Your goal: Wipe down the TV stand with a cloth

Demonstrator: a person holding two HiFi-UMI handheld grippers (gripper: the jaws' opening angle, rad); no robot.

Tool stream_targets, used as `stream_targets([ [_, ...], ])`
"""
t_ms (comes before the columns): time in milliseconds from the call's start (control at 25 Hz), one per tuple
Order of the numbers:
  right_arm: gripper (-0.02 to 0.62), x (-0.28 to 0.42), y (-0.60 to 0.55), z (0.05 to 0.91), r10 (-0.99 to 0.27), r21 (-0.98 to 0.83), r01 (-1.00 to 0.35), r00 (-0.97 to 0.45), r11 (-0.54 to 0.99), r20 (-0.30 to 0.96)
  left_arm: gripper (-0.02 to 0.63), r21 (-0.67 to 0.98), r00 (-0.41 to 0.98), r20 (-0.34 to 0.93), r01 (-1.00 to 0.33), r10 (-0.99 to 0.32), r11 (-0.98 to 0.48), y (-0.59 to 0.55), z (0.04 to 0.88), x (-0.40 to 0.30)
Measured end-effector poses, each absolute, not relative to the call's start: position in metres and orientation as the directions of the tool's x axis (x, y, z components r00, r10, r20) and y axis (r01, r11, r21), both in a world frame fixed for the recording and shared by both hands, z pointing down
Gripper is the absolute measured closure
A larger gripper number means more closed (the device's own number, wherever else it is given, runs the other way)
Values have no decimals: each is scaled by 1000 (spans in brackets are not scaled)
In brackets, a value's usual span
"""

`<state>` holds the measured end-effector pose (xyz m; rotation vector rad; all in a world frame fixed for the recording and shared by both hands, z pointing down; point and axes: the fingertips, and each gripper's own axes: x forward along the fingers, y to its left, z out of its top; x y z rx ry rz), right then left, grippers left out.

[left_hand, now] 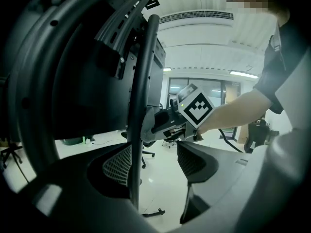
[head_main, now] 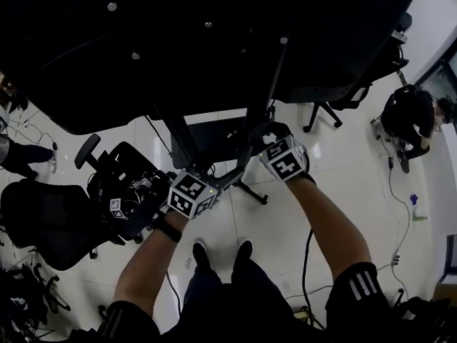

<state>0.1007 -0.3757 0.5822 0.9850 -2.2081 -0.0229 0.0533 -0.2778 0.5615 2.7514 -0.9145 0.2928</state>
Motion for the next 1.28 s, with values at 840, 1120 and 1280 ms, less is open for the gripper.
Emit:
stream_targets([
  [840, 387, 102, -379, 822, -540, 127, -668, -458, 733, 706, 293, 247, 754, 412, -633, -511, -734, -303, 774, 59],
  [1120, 387, 100, -377, 898, -501, 98, -680, -427, 727, 753, 293, 295, 752, 456, -632, -476, -716, -292, 838, 57],
  [1280, 387, 100, -380, 928, -487, 85, -688, -414, 720, 769, 293, 313, 746, 473, -640, -470, -701, -294, 864, 51],
])
